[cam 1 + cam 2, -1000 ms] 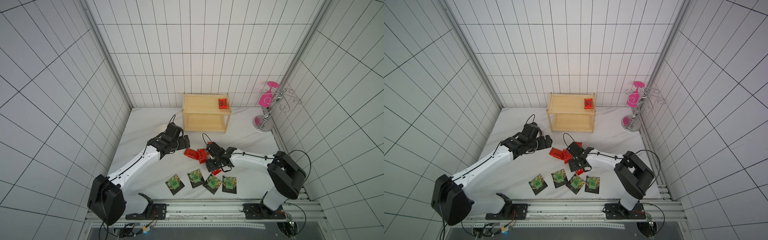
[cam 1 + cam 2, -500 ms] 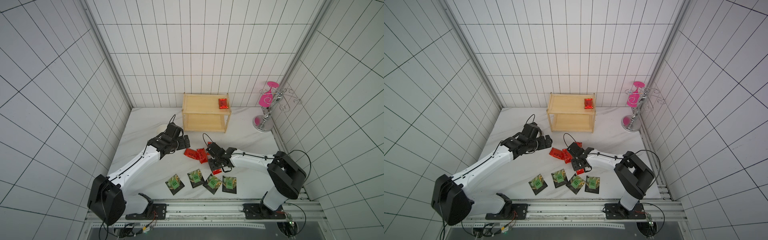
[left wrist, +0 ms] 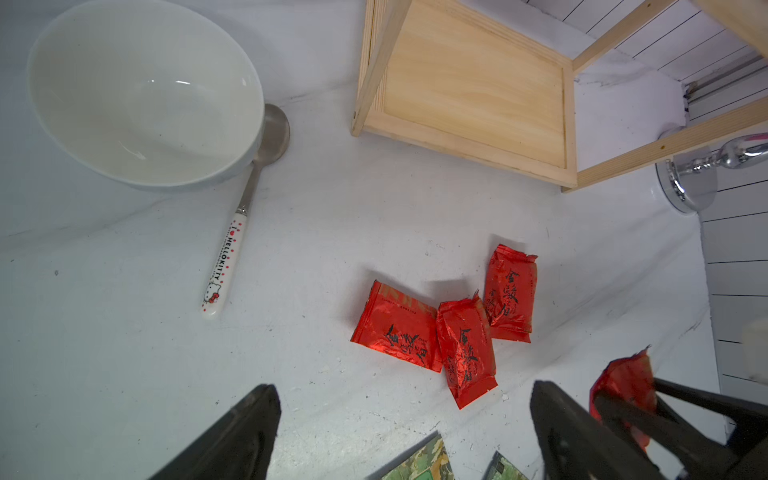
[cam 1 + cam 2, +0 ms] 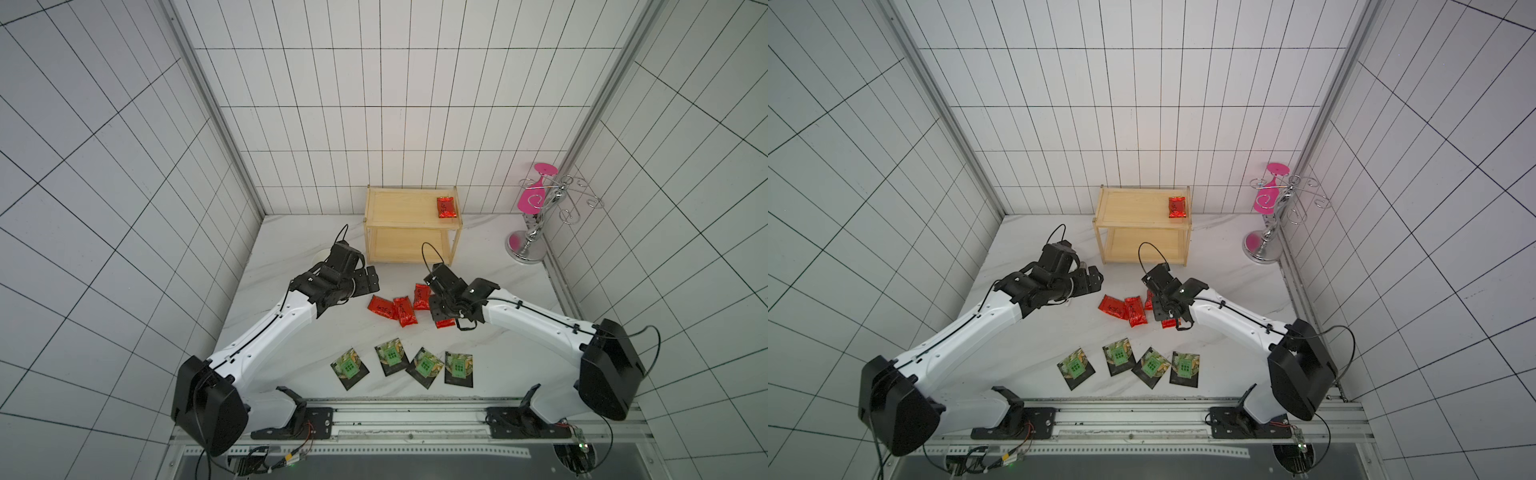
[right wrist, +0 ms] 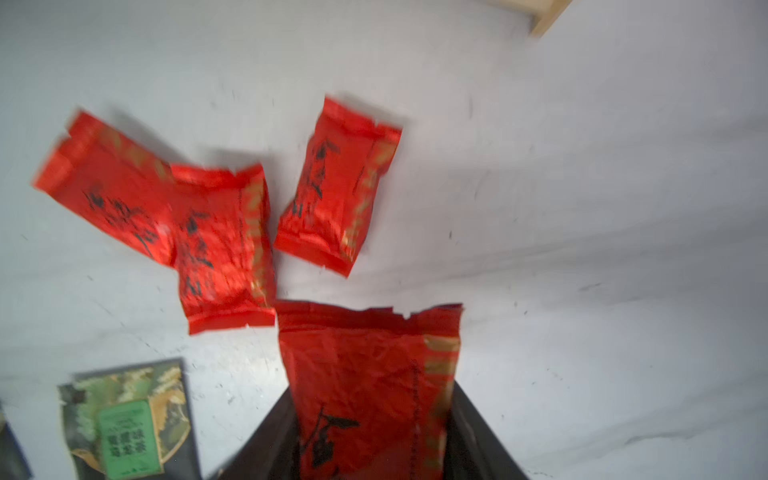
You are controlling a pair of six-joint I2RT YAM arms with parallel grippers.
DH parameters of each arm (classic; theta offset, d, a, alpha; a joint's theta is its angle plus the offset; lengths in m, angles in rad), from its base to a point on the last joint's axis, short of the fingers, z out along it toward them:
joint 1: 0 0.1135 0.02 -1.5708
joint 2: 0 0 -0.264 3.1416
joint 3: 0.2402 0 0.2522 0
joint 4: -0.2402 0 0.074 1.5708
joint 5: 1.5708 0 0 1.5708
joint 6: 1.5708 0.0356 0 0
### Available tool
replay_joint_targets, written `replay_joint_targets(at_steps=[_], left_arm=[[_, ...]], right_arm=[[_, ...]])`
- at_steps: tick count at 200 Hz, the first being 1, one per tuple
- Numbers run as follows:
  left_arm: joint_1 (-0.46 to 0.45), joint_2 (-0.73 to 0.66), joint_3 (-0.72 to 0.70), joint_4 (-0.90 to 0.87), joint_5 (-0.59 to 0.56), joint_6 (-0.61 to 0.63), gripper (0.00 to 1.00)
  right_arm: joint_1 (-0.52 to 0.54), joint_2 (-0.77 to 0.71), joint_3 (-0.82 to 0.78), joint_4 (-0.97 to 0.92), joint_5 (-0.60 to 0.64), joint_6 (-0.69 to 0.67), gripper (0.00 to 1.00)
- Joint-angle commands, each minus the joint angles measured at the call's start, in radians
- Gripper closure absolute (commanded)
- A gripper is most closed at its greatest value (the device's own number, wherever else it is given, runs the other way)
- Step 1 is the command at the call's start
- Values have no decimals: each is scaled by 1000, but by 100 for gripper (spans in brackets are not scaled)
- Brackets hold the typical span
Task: Place the tea bags on the shelf by color
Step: Place the tea bag on the shelf.
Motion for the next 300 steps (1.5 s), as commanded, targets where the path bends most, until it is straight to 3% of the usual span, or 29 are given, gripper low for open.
replay_joint_targets(at_steps=[1,69,128,300], left_arm=[[0,-10,28,32,26,-2,2],[10,23,24,47,2,14,2],[31,71,47,29,17,24,2],[74,114,63,8,59,39,2]], right_arm=[[-80,-13,187,-42,52,-66,50],[-208,289,710,13,48,-216,51],[-241,545,1031,44,52,-253,51],[-257,675,1122,87,13,-189,52]])
